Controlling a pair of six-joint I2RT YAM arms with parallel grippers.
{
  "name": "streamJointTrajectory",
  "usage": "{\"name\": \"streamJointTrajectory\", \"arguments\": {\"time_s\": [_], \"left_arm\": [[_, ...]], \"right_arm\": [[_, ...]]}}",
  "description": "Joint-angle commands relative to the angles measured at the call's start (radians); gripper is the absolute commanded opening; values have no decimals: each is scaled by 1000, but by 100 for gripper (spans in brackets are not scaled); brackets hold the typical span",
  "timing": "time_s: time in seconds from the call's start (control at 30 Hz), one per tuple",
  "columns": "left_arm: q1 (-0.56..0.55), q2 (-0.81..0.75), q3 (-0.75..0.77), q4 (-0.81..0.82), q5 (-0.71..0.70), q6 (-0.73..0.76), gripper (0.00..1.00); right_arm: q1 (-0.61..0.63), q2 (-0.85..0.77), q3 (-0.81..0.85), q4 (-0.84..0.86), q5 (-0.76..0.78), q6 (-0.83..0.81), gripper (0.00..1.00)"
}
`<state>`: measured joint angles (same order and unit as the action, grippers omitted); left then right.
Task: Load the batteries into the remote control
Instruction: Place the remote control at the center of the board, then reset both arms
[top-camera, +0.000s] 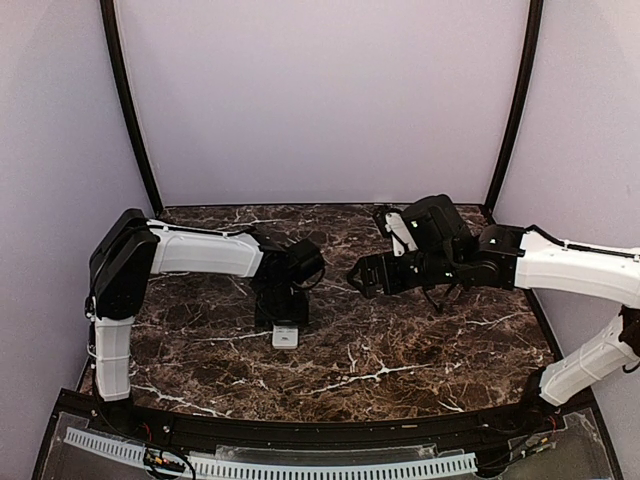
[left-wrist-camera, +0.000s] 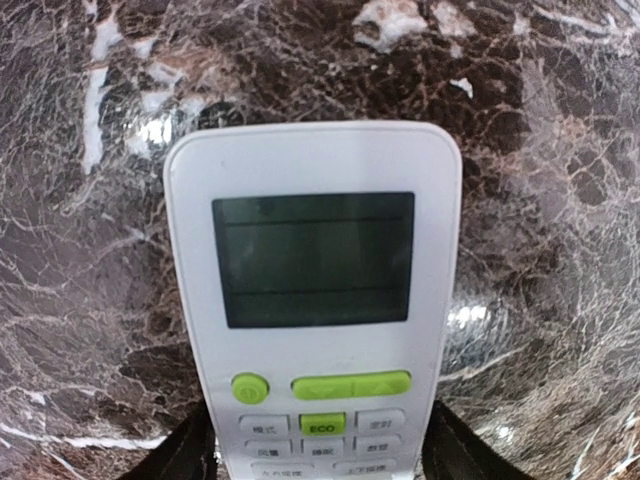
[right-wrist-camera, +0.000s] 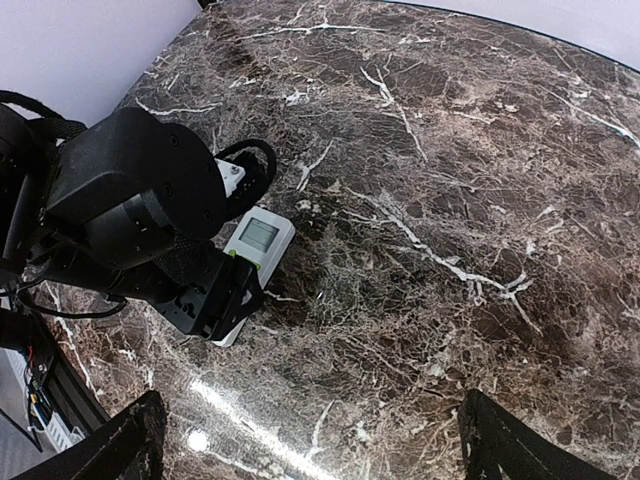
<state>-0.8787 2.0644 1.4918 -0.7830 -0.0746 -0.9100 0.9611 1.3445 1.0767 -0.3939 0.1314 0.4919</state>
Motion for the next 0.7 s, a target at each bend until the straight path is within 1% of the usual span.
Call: {"name": "streamJointTrajectory", "arguments": {"time_s": [0.0, 0.2, 0.3, 0.37, 0.4, 0.43, 0.47, 0.5, 0.53, 0.57, 0.6, 0.63, 0.67], "left_arm": [[6, 36, -30, -62, 7, -18, 73], [5, 0, -27, -70, -10, -9, 78], [-1, -41, -26, -76, -48, 4, 80], [-9, -97, -33, -62, -104, 26, 80], [-12, -144, -40, -52, -153, 47, 80], [-14, -173, -61, -29, -185, 53, 84], [-15, -234, -74, -19, -266, 58, 87], [-15, -295, -106, 3, -306, 63, 94], [-15, -328, -123, 36, -378, 85, 98], [-13, -397, -163, 59, -408, 130, 98], [-12, -431, -189, 126, -451, 162, 99], [-7, -508, -246, 165, -469, 227, 99], [-2, -549, -281, 257, -493, 261, 99]], "right_arm": [[0, 9, 0, 10, 3, 8, 99], [0, 7, 1, 9, 6, 6, 99], [-3, 2, 2, 2, 11, 6, 99], [-13, -7, -1, -1, 12, 13, 99], [-22, -13, -8, 0, 15, 15, 99], [-35, -22, -19, 0, 18, 18, 99], [-52, -33, -32, 4, 17, 20, 98], [-73, -47, -47, 8, 15, 18, 99], [-97, -63, -66, 18, 12, 11, 99], [-127, -84, -88, 30, 9, -7, 99], [-161, -103, -112, 45, 2, -20, 99], [-199, -127, -140, 61, -12, -34, 99], [-248, -151, -165, 77, -35, -41, 99]]}}
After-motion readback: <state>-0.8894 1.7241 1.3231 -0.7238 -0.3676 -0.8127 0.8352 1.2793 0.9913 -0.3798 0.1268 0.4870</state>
